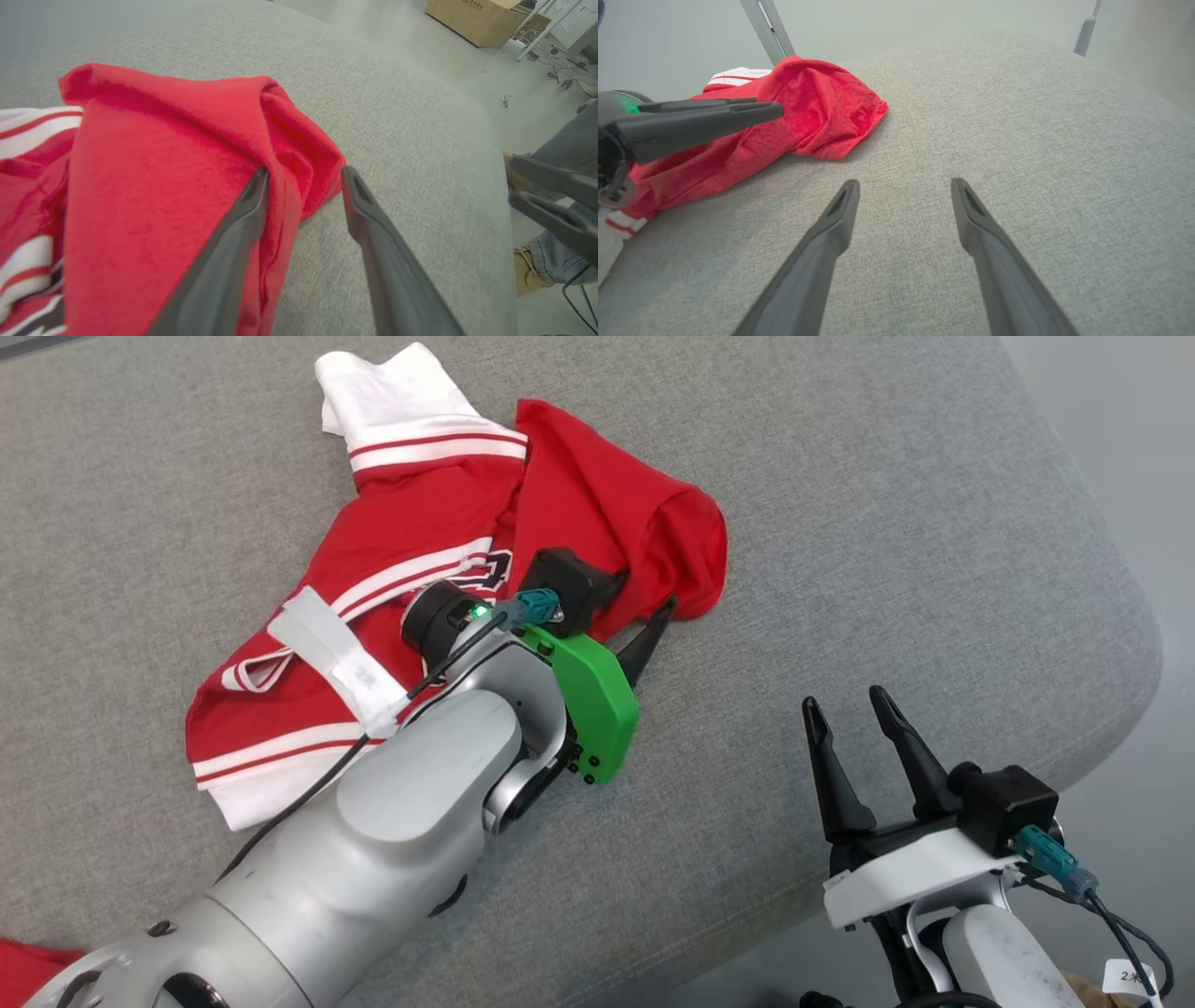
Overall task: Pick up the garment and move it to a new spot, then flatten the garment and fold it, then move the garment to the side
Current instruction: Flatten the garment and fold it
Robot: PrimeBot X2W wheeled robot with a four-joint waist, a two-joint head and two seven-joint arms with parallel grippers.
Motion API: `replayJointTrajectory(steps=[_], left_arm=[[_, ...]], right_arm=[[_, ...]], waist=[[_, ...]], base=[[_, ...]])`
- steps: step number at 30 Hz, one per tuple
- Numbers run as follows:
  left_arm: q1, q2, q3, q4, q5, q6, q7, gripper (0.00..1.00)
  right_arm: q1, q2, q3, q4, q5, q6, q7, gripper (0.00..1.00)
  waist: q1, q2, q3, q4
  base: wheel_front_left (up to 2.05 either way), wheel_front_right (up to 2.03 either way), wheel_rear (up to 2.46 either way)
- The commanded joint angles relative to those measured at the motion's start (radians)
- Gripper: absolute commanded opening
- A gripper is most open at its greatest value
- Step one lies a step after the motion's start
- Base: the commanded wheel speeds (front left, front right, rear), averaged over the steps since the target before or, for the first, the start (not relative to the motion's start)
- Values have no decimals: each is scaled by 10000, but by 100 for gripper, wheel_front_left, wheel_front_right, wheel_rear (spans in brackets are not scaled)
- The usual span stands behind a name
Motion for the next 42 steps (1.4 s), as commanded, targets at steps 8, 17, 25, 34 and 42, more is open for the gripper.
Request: replayJointTrajectory(steps=[8, 17, 25, 34, 42], left_arm=[[514, 429, -301, -853, 99, 311, 384, 0], [1095, 683, -1104, -1296, 702, -95, 760, 0], [1792, 826, -1385, -1140, 1349, -456, 1130, 0], [1915, 724, -1195, -1661, 1279, -344, 965, 100], [1660, 778, -711, -3530, 1029, 399, 1385, 100]], right_arm=[[161, -15, 46, 59, 89, -11, -30, 100], [260, -17, 67, 99, 107, -13, -30, 100], [272, -15, 71, 121, 149, -11, -30, 100], [370, -17, 36, 200, 140, -13, -30, 100], [454, -15, -69, 220, 54, -11, -30, 100]], waist=[[0, 0, -173, -94], [0, 0, -297, -186], [0, 0, -282, -205], [0, 0, -434, -207], [0, 0, -746, -209]], base=[[0, 0, 0], [0, 0, 0], [0, 0, 0], [0, 0, 0], [0, 0, 0]])
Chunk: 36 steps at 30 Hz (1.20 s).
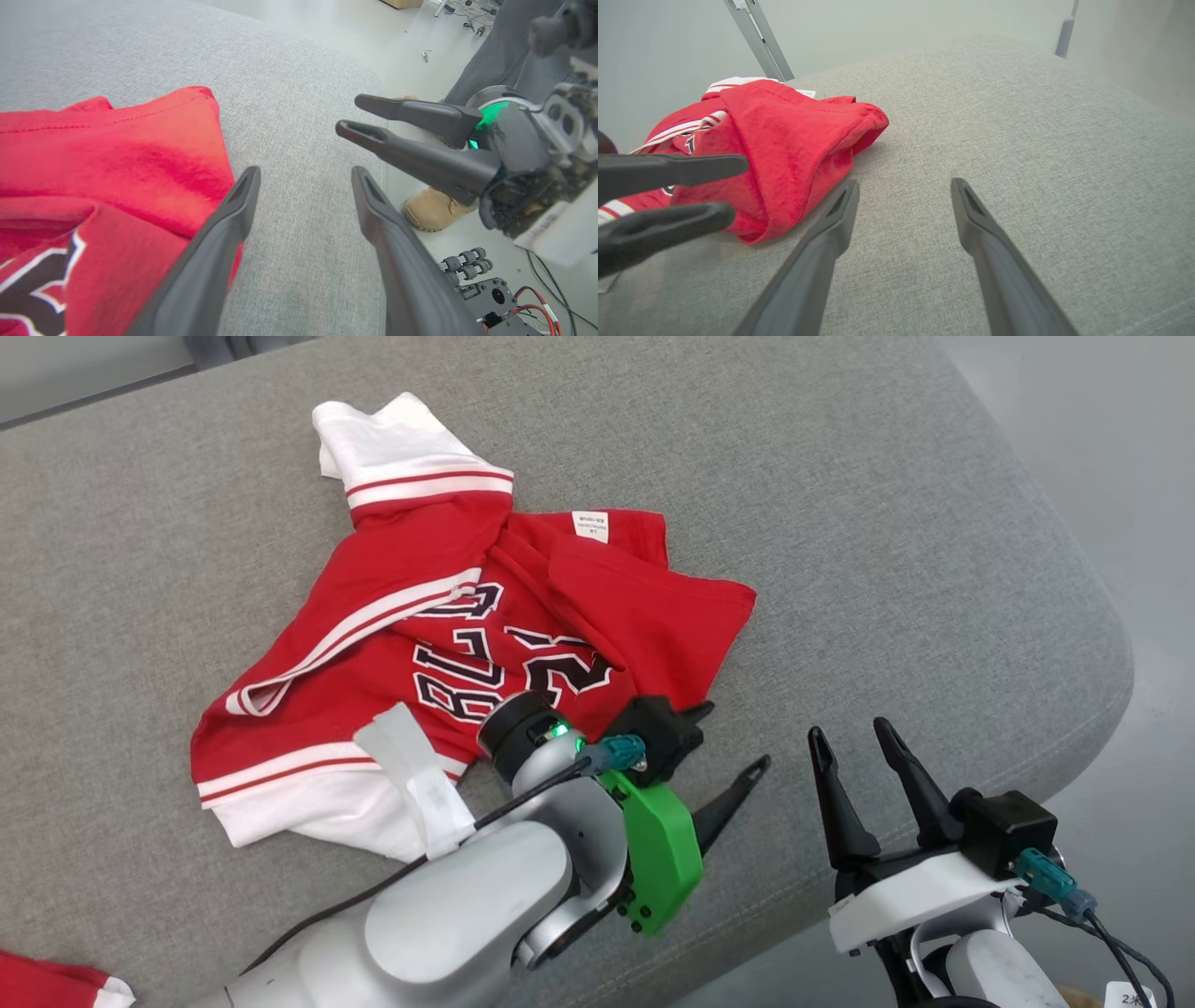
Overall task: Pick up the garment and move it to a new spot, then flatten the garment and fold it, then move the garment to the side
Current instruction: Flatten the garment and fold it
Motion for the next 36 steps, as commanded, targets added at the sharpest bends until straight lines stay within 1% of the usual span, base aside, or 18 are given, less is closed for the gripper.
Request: replayJointTrajectory(steps=[1, 4, 5, 8, 10, 15, 23, 24, 25, 26, 27, 31, 34, 35, 36], left_arm=[[-224, 48, 200, -69, 53, 292, 62, 100], [-485, -152, 439, 161, 127, 732, 131, 100], [-485, -152, 439, 161, 127, 732, 131, 100], [-773, -469, 643, 557, 87, 1020, 208, 100], [-956, -649, 695, 884, 119, 1103, 217, 100], [-1215, -966, 693, 1781, 106, 1089, 230, 100], [-1267, -1142, 675, 3291, -110, 765, 57, 100], [-1304, -1170, 670, 3452, -103, 719, 11, 96], [-1343, -1190, 648, 3616, -80, 687, -38, 84], [-1359, -1212, 645, 3763, -76, 657, -67, 69], [-1372, -1230, 635, 3908, -80, 604, -112, 49], [-1458, -1304, 573, 4397, -74, 454, -225, 36], [-1502, -1345, 525, 4633, -62, 342, -339, 4], [-1516, -1367, 508, 4685, -56, 309, -376, 0], [-1546, -1392, 490, 4732, -54, 274, -409, 0]], right_arm=[[69, -13, -4, -16, -74, -13, -30, 100], [-54, -13, 79, -51, -41, -11, -30, 100], [-54, -13, 79, -51, -41, -11, -30, 100], [-134, -15, 147, -116, 56, -11, -30, 100], [-108, -13, 186, -135, 126, -13, -30, 100], [-40, -12, 214, -142, 238, -13, -30, 100], [-224, -10, 314, -223, 457, -11, -30, 100], [-237, -12, 319, -232, 454, -13, -30, 100], [-251, -12, 326, -238, 474, -11, -30, 100], [-262, -12, 333, -238, 497, -11, -30, 100], [-270, -12, 340, -237, 518, -13, -30, 100], [-280, -12, 329, -228, 556, -11, -30, 100], [-278, -12, 343, -216, 583, -13, -30, 100], [-271, -12, 351, -212, 588, -13, -30, 100], [-262, -12, 355, -207, 598, -11, -30, 100]], waist=[[0, 0, -43, 7], [0, 0, 19, -48], [0, 0, 19, -48], [0, 0, 118, -143], [0, 0, 202, -211], [0, 0, 319, -376], [0, 0, 659, -637], [0, 0, 719, -653], [0, 0, 765, -671], [0, 0, 805, -690], [0, 0, 838, -708], [0, 0, 913, -756], [0, 0, 920, -779], [0, 0, 913, -783], [0, 0, 901, -785]], base=[[0, 0, 0], [0, 0, 0], [0, 0, 0], [0, 0, 0], [0, 0, 0], [0, 0, 0], [0, 0, 0], [0, 0, 0], [0, 0, 0], [0, 0, 0], [0, 0, 0], [0, 0, 0], [0, 0, 0], [0, 0, 0], [0, 0, 0]])
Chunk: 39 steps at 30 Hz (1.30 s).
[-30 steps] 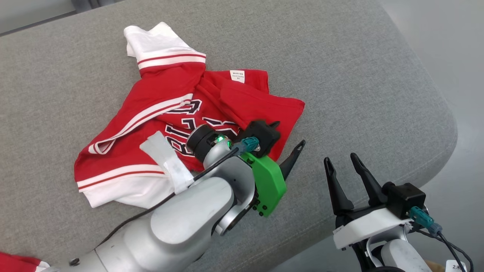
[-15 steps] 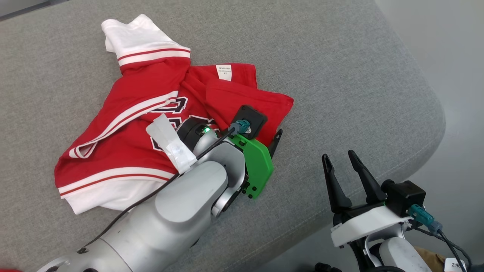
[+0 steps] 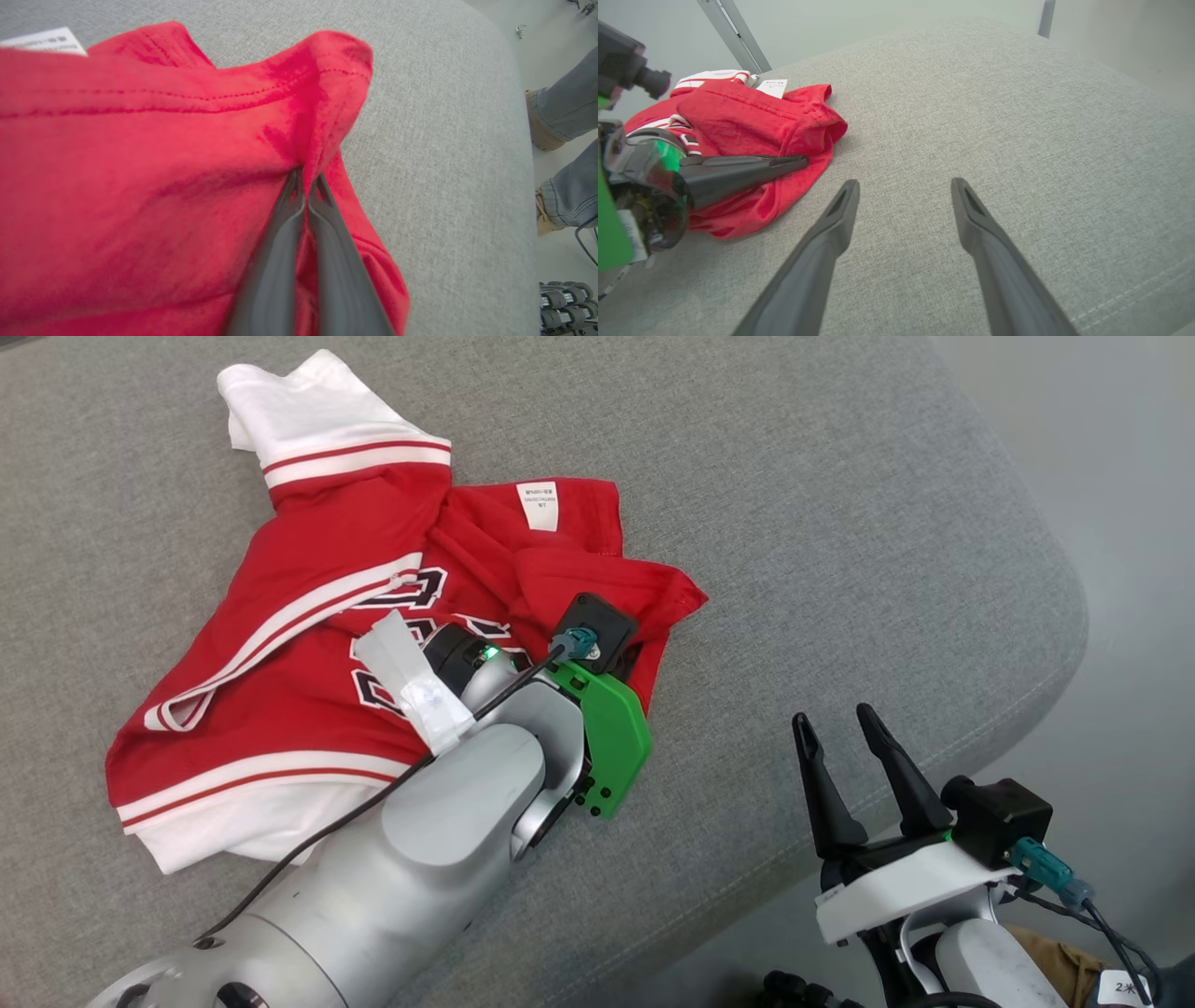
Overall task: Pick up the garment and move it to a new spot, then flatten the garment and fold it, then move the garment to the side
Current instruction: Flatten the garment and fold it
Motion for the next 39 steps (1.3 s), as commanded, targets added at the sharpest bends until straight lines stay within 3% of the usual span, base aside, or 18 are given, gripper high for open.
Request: replayJointTrajectory(steps=[1, 15, 19, 20, 21, 23, 25, 26, 33, 39], left_arm=[[-152, -39, -40, 89, 12, -118, -102, 0], [-525, -307, -677, -1666, 458, -198, 115, 0], [15, -331, -1026, -1660, 903, -569, 374, 0], [130, -328, -1072, -1527, 1101, -686, 406, 9], [219, -337, -1090, -1388, 1276, -817, 340, 29], [394, -344, -1119, -1035, 1702, -1044, 80, 46], [620, -361, -1148, -844, 1944, -1320, -291, 96], [682, -355, -1158, -738, 2065, -1411, -391, 100], [917, -353, -1160, -1460, 1798, -1828, -1047, 100], [844, -461, -945, -2582, 776, -1721, -1612, 100]], right_arm=[[-69, -10, 14, 7, 49, -13, -30, 100], [38, -10, 72, 63, -61, -13, -30, 100], [-51, -8, 229, 6, 25, -11, -30, 100], [-86, -13, 245, -4, 57, -13, -31, 100], [-127, -10, 263, -19, 95, -13, -30, 100], [-184, -10, 271, -46, 166, -11, -30, 100], [-171, -8, 250, -61, 214, -11, -30, 100], [-153, -8, 233, -63, 239, -13, -30, 100], [34, -10, 91, 28, 205, -13, -30, 100], [56, -11, -22, 118, -265, -16, 12, 100]], waist=[[0, 0, -35, 2], [0, 0, -316, -27], [0, 0, -58, -263], [0, 0, 31, -342], [0, 0, 121, -425], [0, 0, 285, -585], [0, 0, 390, -681], [0, 0, 419, -706], [0, 0, 215, -498], [0, 0, -412, 77]], base=[[0, 0, 0], [0, 0, 0], [0, 0, 0], [0, 0, 0], [0, 0, 0], [0, 0, 0], [0, 0, 0], [0, 0, 0], [0, 0, 0], [0, 0, 0]])
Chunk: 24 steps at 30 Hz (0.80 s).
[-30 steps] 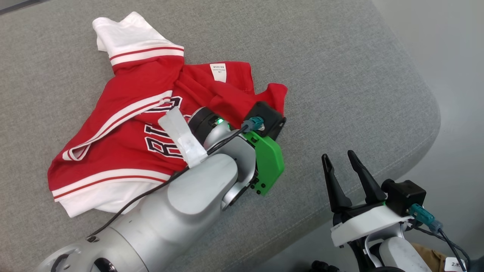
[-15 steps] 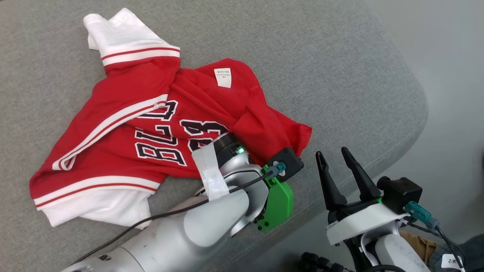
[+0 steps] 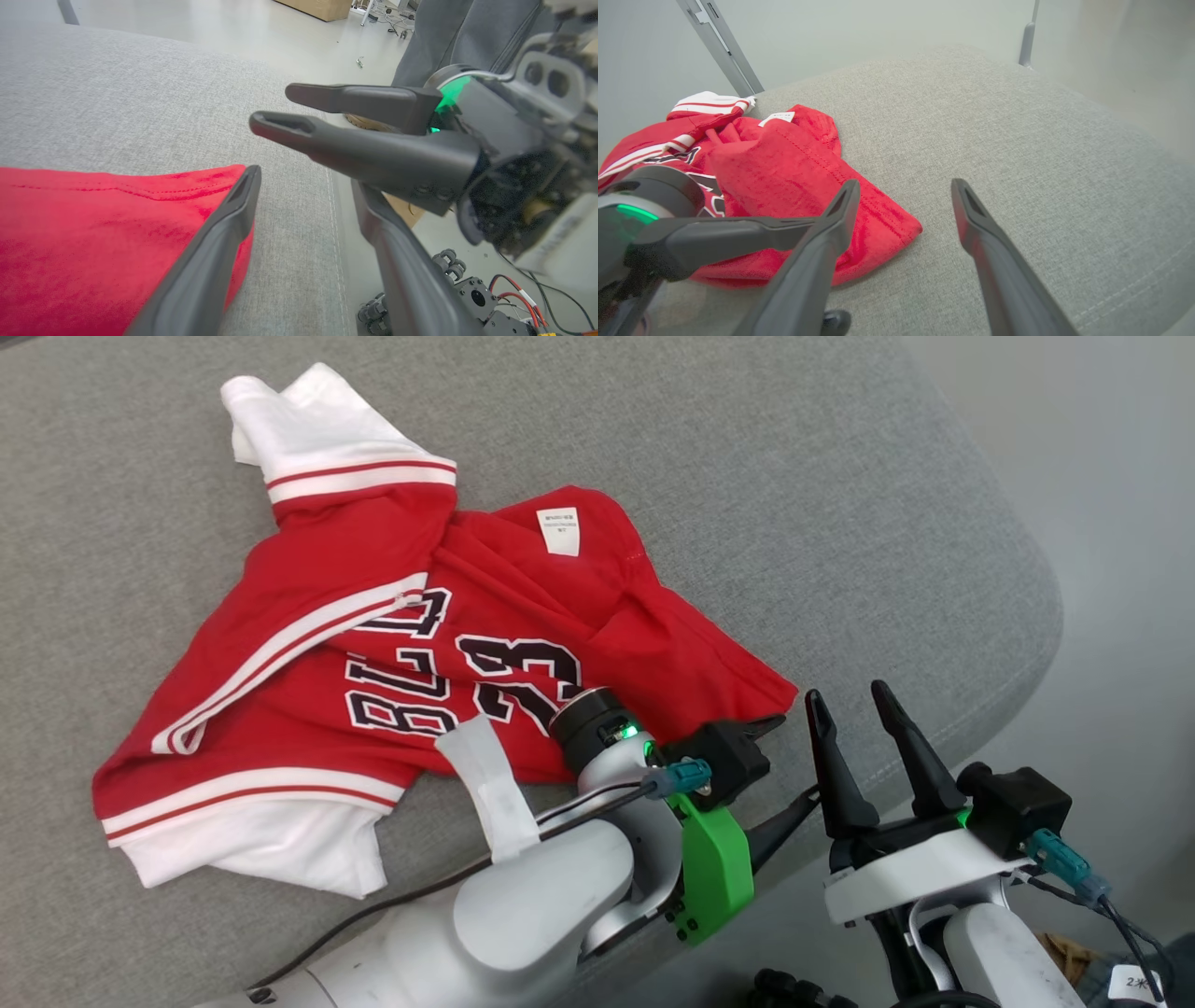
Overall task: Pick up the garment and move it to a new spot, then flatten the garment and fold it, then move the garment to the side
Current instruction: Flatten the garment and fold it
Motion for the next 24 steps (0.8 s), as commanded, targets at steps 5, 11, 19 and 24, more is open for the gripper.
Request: replayJointTrajectory(steps=[5, 11, 19, 24], left_arm=[[-46, -201, 779, -951, -785, 553, -592, 100], [898, 1373, 1784, -1747, -1249, 1613, -1099, 100], [2937, 3342, 2993, -2934, -1979, 3073, -1603, 100], [4550, 4420, 3691, -3548, -2245, 3863, -1848, 100]], right_arm=[[372, -6, -382, -82, -1101, 1, 71, 100], [586, -98, -1199, -807, -2314, -17, 20, 100], [1188, -645, -1643, -1222, -2580, -19, 20, 100], [1640, -805, -1722, -1157, -2485, -19, 20, 100]], waist=[[0, 0, -1278, 1190], [0, 0, -2471, 2193], [0, 0, -3680, 3240], [0, 0, -4102, 3712]], base=[[0, 0, 0], [0, 0, 0], [0, 0, 0], [0, 0, 0]])
